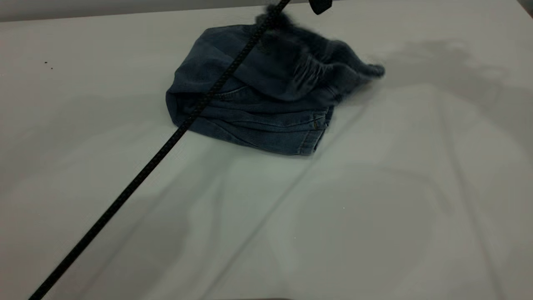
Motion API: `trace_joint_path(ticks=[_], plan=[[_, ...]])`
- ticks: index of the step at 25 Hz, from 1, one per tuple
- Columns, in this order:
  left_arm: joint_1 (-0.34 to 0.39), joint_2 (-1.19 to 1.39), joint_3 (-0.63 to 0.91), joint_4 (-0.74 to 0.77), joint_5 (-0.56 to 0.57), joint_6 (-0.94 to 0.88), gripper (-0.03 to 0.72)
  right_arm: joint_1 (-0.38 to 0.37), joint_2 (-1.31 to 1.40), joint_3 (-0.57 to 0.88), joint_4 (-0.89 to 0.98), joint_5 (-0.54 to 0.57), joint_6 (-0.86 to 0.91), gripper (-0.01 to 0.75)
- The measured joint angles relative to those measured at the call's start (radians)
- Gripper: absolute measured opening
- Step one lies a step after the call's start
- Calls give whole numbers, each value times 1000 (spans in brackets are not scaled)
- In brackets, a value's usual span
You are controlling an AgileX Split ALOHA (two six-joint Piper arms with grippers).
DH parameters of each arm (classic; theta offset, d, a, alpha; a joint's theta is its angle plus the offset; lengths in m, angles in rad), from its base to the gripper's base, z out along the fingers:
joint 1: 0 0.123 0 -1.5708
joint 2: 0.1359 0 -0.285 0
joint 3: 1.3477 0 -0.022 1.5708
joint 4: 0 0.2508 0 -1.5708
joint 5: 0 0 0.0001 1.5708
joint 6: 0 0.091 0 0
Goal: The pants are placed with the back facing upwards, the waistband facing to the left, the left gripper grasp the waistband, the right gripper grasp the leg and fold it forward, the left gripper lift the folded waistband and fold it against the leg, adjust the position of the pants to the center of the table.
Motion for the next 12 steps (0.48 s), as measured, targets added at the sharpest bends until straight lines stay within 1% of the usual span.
trace_joint_path(ticks=[3,6,9,12], plan=[[-1,-18,-20,112,0,-19,577,-16,0,0,1,-6,0,549],[11,-36,-27,214,0,-74,578,-26,0,0,1,-8,0,549],[40,-8,-25,226,0,-117,572,-28,0,0,1,-8,0,549],[57,62,-22,227,0,-120,563,-28,0,0,1,-8,0,549]])
